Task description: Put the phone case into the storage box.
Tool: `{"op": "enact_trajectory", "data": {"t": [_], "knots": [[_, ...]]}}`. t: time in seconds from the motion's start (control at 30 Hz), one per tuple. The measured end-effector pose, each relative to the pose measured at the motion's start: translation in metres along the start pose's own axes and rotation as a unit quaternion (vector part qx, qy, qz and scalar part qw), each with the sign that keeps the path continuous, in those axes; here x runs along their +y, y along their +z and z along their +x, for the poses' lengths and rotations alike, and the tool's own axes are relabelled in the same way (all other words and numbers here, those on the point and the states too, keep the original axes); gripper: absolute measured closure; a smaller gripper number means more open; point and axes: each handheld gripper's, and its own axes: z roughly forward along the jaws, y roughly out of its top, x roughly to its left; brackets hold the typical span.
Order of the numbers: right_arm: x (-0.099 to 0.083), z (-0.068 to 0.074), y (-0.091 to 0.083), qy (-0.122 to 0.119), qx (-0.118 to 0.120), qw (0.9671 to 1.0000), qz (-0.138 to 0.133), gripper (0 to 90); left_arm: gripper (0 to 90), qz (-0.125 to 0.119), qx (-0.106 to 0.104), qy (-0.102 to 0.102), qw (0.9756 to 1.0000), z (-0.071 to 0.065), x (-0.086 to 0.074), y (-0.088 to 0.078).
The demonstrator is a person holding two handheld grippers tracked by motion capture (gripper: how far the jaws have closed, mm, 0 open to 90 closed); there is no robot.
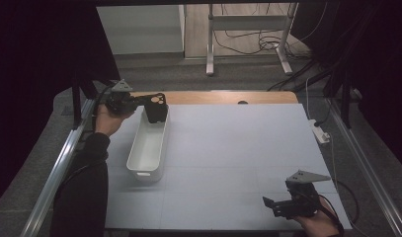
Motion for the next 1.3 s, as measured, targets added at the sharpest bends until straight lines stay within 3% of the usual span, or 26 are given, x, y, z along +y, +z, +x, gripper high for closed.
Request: {"op": "enact_trajectory", "data": {"t": [0.3,0.43,0.57,0.93,1.3], "knots": [[0.0,0.0,0.0,0.001,0.002,1.0,0.001,1.2,82.1,-0.016,-0.002,-0.002,0.9999,0.006,-0.003,0.008],[0.0,0.0,0.0,0.001,0.003,1.0,0.003,1.2,80.0,-0.02,0.008,-0.002,0.9998,0.007,-0.004,0.01],[0.0,0.0,0.0,0.0,0.004,1.0,0.002,1.2,79.1,-0.033,0.017,-0.028,0.9989,0.011,-0.007,0.015],[0.0,0.0,0.0,0.001,0.006,1.0,0.002,1.3,74.6,-0.019,0.052,-0.046,0.9974,0.011,-0.002,0.024],[0.0,0.0,0.0,0.001,0.007,1.0,0.001,1.3,71.1,-0.013,0.051,-0.066,0.9965,0.011,-0.005,0.028]]}}
